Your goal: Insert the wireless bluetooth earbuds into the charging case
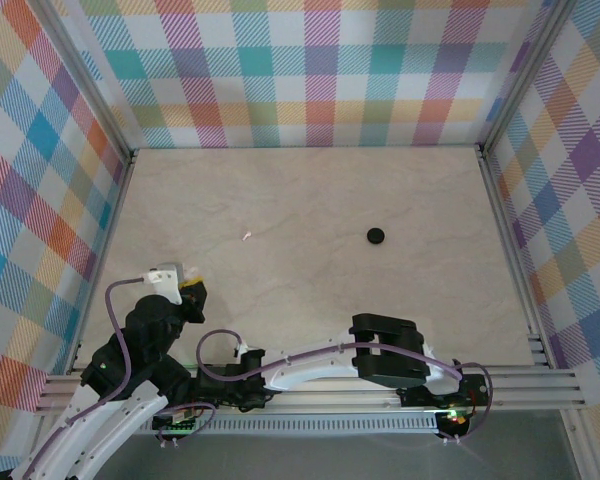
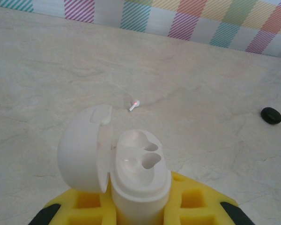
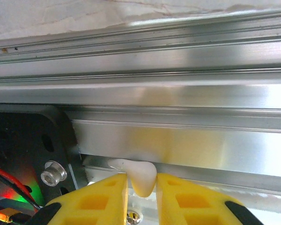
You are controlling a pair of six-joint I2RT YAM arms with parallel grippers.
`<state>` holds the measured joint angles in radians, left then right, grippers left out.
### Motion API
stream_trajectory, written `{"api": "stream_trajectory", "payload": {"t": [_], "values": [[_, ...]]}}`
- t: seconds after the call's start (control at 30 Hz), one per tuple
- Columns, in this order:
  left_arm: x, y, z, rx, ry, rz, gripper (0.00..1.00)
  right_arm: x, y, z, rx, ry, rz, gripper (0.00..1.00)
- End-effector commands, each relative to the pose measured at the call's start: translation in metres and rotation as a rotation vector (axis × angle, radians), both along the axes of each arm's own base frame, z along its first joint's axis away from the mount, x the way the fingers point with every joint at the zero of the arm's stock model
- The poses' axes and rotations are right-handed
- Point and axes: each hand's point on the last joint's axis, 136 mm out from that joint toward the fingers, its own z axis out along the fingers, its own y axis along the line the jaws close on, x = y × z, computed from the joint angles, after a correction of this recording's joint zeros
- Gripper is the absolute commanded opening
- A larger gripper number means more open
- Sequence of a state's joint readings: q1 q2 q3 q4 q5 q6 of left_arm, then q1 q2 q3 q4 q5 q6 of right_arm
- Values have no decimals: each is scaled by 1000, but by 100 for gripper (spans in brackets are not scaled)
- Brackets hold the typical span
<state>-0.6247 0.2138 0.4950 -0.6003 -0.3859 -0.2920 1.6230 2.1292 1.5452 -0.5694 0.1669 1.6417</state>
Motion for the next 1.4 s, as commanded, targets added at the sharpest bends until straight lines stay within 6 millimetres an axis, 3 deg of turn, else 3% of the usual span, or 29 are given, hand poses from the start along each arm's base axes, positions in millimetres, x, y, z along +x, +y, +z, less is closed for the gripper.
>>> {"api": "stream_trajectory", "payload": {"t": [0.0, 0.3, 0.47, 0.77, 1.0, 1.23, 1.37], "values": [[2, 3, 0, 8, -9, 17, 0, -1, 2, -8, -14, 16, 10, 21], [0, 3, 5, 5, -23, 7, 0, 8, -2, -4, -7, -7, 20, 9], [-5, -5, 10, -8, -35, -53, 0, 18, -2, 22, 13, -94, 90, 4], [-11, -22, 26, -22, -67, -167, 0, 50, -34, 58, 41, -269, 82, 0], [-15, -49, 29, -26, -94, -321, 0, 99, -74, 85, 12, -420, 215, 0], [-27, -88, 29, 25, -140, -580, 0, 166, -127, 140, -9, -644, 394, 0], [-32, -112, 32, 17, -180, -719, 0, 195, -151, 175, 21, -765, 506, 0]]}}
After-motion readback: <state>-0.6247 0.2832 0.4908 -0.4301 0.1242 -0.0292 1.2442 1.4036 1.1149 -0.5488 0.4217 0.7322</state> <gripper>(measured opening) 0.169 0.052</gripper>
